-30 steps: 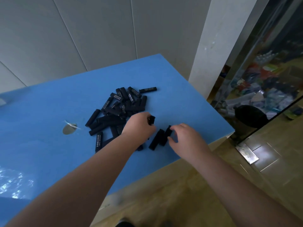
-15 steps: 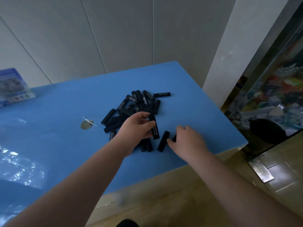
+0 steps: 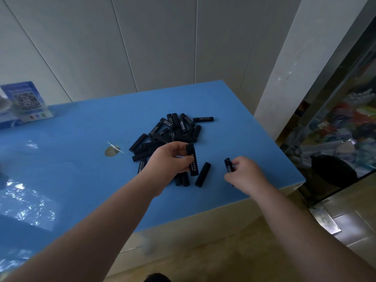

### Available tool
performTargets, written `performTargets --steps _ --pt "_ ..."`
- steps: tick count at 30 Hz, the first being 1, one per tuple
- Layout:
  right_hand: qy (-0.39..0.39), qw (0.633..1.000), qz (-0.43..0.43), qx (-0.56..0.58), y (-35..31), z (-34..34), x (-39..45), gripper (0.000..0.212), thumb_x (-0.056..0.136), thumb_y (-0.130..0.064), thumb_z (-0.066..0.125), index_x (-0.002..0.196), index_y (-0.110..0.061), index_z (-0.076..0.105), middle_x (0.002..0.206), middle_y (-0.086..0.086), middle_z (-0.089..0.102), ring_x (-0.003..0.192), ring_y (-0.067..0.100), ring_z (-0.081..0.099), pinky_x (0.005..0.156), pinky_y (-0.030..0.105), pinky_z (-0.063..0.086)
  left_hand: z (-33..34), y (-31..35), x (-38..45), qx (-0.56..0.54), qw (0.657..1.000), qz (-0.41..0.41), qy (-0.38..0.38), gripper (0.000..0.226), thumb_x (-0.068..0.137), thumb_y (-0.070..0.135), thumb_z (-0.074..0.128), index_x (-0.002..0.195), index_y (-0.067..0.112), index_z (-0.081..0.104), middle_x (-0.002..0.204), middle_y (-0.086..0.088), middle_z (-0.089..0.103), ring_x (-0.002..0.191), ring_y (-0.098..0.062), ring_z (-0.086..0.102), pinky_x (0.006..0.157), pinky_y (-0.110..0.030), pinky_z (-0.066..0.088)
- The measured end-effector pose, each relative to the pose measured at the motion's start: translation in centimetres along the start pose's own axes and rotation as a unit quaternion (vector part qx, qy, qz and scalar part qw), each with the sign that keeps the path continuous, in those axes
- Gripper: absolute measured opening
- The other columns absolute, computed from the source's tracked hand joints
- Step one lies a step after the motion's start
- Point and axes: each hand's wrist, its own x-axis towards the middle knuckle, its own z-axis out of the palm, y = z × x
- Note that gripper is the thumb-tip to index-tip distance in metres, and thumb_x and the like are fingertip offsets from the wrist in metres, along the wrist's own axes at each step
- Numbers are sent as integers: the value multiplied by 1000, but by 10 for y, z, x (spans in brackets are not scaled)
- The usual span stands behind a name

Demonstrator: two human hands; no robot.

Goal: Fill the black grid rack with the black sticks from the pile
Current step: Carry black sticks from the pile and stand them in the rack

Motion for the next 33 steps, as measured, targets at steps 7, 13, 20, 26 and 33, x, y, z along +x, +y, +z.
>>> performTargets --steps 7,13,20,26,33 --pt "-50 967 2 251 -9 4 -8 19 87 -2 62 89 -19 70 91 4 74 89 22 72 88 43 60 -9 -5 -6 -14 999 -5 47 19 88 1 69 102 14 70 94 -6 75 89 -20 74 80 -30 58" --pt "-138 919 -43 367 -59 27 -19 9 96 -9 62 94 -9 70 91 9 72 83 18 72 80 34 62 -40 -6 -26 33 995 14 90 19 91 8 66 102 22 73 94 2 77 94 -17 73 89 -30 56" --pt "-195 908 -161 333 -111 61 -41 12 96 -16 66 102 -19 75 97 3 77 95 18 74 91 40 59 -95 -11 -58 1 989 24 148 19 93 5 62 106 14 73 98 -2 77 95 -18 73 95 -36 55" --pt "-236 898 -188 321 -160 112 -77 12 96 -11 64 100 -18 74 92 4 77 92 19 73 90 42 59 -164 -30 -96 -64 976 30 204 16 94 4 61 105 11 72 98 -4 77 92 -20 73 92 -38 56" --pt "-290 890 -184 301 -225 203 -144 12 96 -8 64 101 -16 70 92 4 75 91 21 73 86 37 60 -268 -60 -169 -89 962 38 255 12 94 6 63 103 9 71 95 -5 77 92 -22 73 88 -39 58"
